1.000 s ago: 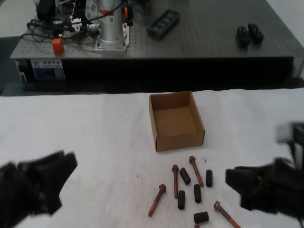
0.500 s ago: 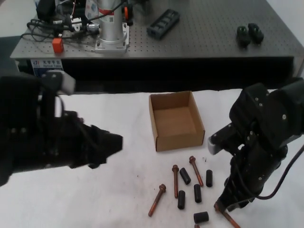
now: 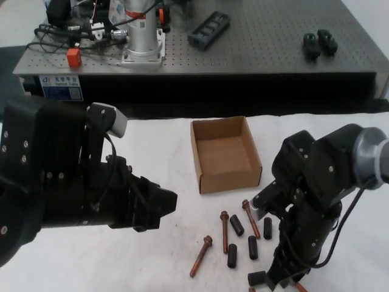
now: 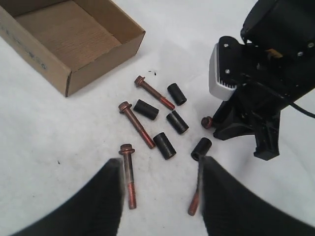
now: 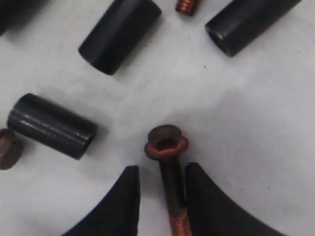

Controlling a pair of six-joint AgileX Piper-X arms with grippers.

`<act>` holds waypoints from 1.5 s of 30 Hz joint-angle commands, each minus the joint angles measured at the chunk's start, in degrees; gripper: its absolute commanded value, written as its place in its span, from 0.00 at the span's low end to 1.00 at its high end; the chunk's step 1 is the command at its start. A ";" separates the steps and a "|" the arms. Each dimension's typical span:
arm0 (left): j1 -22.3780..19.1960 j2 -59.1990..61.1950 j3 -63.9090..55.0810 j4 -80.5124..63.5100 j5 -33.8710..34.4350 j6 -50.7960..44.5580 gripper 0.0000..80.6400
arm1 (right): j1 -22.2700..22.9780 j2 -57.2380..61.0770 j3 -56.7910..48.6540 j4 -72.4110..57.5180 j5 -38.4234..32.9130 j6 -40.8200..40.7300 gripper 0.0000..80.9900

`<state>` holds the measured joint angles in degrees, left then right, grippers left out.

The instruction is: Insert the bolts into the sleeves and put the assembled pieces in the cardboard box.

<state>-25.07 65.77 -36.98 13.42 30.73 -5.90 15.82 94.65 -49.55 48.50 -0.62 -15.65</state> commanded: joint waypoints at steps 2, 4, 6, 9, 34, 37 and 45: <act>-0.28 0.15 -0.81 -0.26 -0.65 1.05 0.43 | 0.24 2.79 -0.44 -1.52 1.17 0.38 0.29; -0.28 0.15 -0.81 -0.26 -0.65 1.29 0.43 | 0.24 3.21 -0.44 -1.50 1.34 0.64 0.27; -0.28 0.15 -0.81 -0.26 -0.65 1.29 0.43 | 0.24 3.36 -0.44 -1.50 1.34 0.64 0.19; -0.51 0.15 -0.81 -0.26 -0.65 1.28 0.43 | 0.24 3.36 -0.44 -1.74 1.34 0.31 0.05; -18.95 44.42 -46.02 39.92 -17.67 -1.40 0.43 | -7.83 -40.23 16.62 -3.51 1.33 17.82 0.05; -19.36 48.55 -49.72 42.43 -17.67 -4.04 0.43 | -8.61 -40.92 16.62 -3.48 1.17 17.82 0.05; -21.48 53.71 -52.56 43.31 -17.57 -6.21 0.43 | -8.73 -40.90 16.62 -3.48 1.17 17.82 0.05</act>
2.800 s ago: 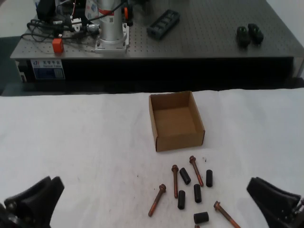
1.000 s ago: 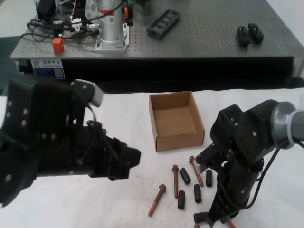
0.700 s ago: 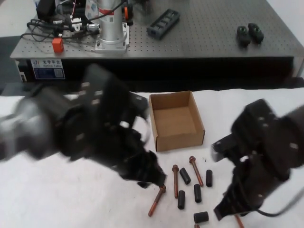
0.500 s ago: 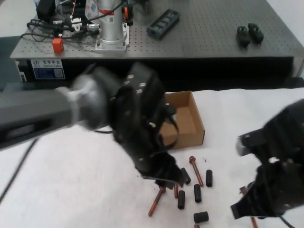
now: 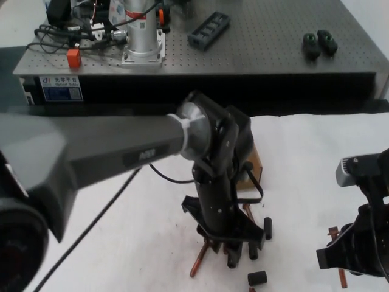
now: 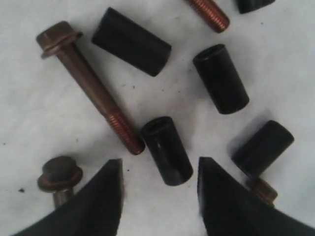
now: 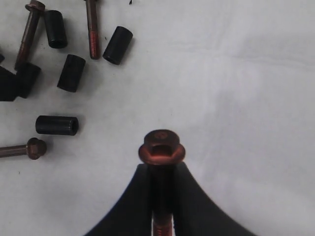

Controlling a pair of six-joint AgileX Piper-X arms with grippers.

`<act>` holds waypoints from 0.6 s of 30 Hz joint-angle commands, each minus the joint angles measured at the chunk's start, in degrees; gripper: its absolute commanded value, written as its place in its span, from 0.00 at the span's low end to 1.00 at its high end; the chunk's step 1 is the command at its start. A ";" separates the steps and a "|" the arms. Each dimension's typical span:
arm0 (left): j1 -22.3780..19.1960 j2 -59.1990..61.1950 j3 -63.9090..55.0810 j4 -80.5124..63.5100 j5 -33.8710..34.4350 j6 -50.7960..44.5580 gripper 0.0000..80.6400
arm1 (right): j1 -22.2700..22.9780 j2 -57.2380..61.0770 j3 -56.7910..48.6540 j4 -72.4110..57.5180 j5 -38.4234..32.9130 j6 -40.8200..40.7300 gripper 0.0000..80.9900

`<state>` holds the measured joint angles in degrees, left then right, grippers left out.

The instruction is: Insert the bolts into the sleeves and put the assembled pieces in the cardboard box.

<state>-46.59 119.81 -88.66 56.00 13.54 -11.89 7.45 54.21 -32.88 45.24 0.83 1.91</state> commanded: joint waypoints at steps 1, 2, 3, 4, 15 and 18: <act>-0.22 -0.10 -0.88 0.73 -0.38 -0.42 0.43 | -0.36 -0.46 -0.04 -0.22 -0.28 0.26 0.05; -0.42 0.16 -0.88 0.61 -0.38 -1.01 0.43 | -0.36 -0.46 -0.04 -0.22 -0.28 0.26 0.05; -0.49 0.28 -0.88 0.08 -0.38 -1.58 0.43 | -0.36 -0.46 -0.04 -0.22 -0.28 0.26 0.05; -0.58 0.47 -0.88 -0.52 -0.38 -2.03 0.43 | -0.36 -0.46 -0.04 -0.22 -0.28 0.26 0.05; -0.53 1.62 -0.88 -3.60 1.05 -4.64 0.37 | -0.36 -0.46 -0.04 -0.22 -0.28 0.26 0.05; -0.53 2.79 -0.88 -3.43 1.27 -5.38 0.34 | -0.36 -0.46 -0.04 -0.22 -0.28 0.26 0.05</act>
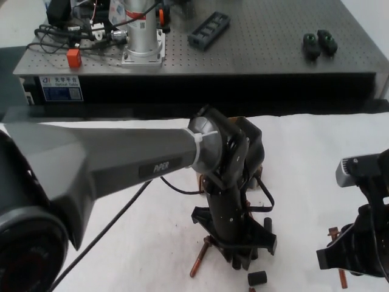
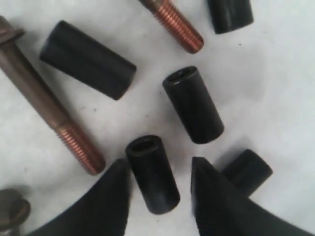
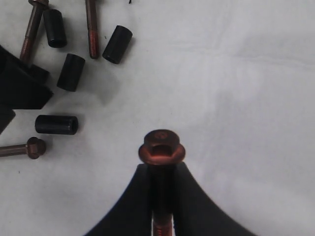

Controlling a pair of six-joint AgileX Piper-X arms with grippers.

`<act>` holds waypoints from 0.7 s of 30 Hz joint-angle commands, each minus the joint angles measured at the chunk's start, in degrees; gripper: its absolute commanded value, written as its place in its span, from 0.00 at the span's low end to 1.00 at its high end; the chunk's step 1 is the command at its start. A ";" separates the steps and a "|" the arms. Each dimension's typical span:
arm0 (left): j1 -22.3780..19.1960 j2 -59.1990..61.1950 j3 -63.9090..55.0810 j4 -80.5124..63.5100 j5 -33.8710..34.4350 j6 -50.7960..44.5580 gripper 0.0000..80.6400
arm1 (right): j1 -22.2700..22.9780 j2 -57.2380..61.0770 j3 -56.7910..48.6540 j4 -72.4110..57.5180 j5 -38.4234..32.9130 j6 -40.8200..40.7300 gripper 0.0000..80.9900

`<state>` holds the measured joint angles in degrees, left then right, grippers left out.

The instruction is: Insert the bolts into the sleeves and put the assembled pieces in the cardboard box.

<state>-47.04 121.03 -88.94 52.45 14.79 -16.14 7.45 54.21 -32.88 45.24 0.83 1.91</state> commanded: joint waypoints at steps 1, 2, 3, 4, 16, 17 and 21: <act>-0.08 2.03 -0.60 0.39 0.00 -1.46 0.34 | -0.36 -0.46 -0.04 -0.22 -0.28 0.26 0.05; -0.08 2.23 -0.60 0.36 0.00 -1.48 0.34 | -0.36 -0.46 -0.04 -0.22 -0.28 0.26 0.05; -0.08 2.52 -0.60 0.37 -0.10 -1.47 0.32 | -0.36 -0.46 -0.04 -0.22 -0.28 0.26 0.05; -0.08 2.65 -0.60 0.37 -0.01 -1.47 0.28 | -0.36 -0.46 -0.04 -0.22 -0.28 0.26 0.05; -0.08 -8.81 2.87 -4.45 -2.58 6.83 0.01 | -0.22 -1.01 -0.04 -10.36 -13.14 2.97 0.05; -0.08 -11.98 5.76 -8.00 -2.57 7.69 0.01 | 0.05 -1.21 -0.04 -13.45 -16.25 4.42 0.05; 0.50 -26.41 21.17 -26.26 0.14 6.22 0.01 | 1.25 -2.45 -0.04 -27.37 -23.09 11.97 0.05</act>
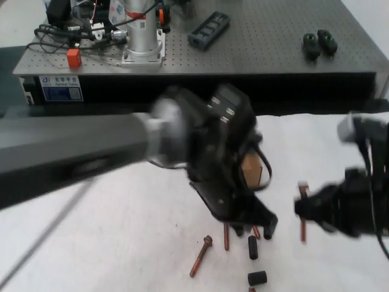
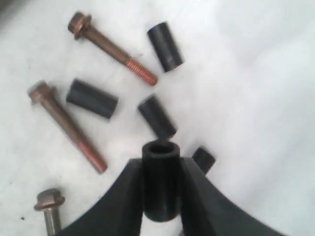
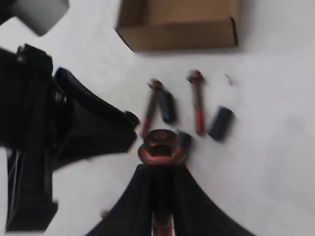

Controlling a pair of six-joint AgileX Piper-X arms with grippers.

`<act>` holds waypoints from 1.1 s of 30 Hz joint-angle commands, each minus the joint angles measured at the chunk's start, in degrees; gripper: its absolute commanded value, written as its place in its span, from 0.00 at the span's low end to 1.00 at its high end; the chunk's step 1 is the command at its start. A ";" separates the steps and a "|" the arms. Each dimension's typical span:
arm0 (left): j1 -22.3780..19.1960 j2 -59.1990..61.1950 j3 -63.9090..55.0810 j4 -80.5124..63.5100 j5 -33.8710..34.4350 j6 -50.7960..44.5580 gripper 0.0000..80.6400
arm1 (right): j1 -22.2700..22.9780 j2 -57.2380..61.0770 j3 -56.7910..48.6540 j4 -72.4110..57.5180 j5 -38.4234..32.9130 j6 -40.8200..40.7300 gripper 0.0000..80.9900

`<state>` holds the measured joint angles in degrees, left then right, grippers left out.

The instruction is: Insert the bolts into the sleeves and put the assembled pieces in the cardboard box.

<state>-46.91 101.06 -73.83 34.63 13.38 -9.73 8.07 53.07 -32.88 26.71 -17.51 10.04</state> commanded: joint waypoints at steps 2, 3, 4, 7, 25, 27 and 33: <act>0.48 -13.58 15.06 -19.02 5.90 -0.46 0.01 | 1.83 -1.58 -0.04 -16.40 -8.36 7.82 0.05; 0.48 -16.89 19.03 -24.02 7.51 -0.53 0.01 | 2.64 -1.58 -0.04 -20.78 -9.50 10.02 0.05; 0.48 -19.87 22.56 -28.36 9.18 -0.52 0.01 | 3.61 -1.58 -0.04 -24.94 -9.70 11.93 0.05; 0.48 -26.56 29.61 -36.22 10.95 -2.27 0.01 | 6.24 -1.58 -0.04 -34.51 -9.55 13.56 0.05; 0.48 -32.82 33.54 -42.40 8.34 -6.24 0.01 | 11.42 -1.58 -0.04 -31.75 -7.86 12.20 0.05; 0.48 -32.82 33.54 -42.40 7.59 -6.24 0.01 | 11.42 -1.58 -0.04 -31.75 -7.50 12.20 0.05; 0.48 -32.82 33.54 -42.40 7.42 -6.61 0.01 | 11.42 -1.58 -0.04 -30.09 -6.25 10.51 0.05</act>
<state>-46.54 68.72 -40.19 -6.22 21.25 -15.75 19.38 52.02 -32.84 -4.12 -24.45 21.88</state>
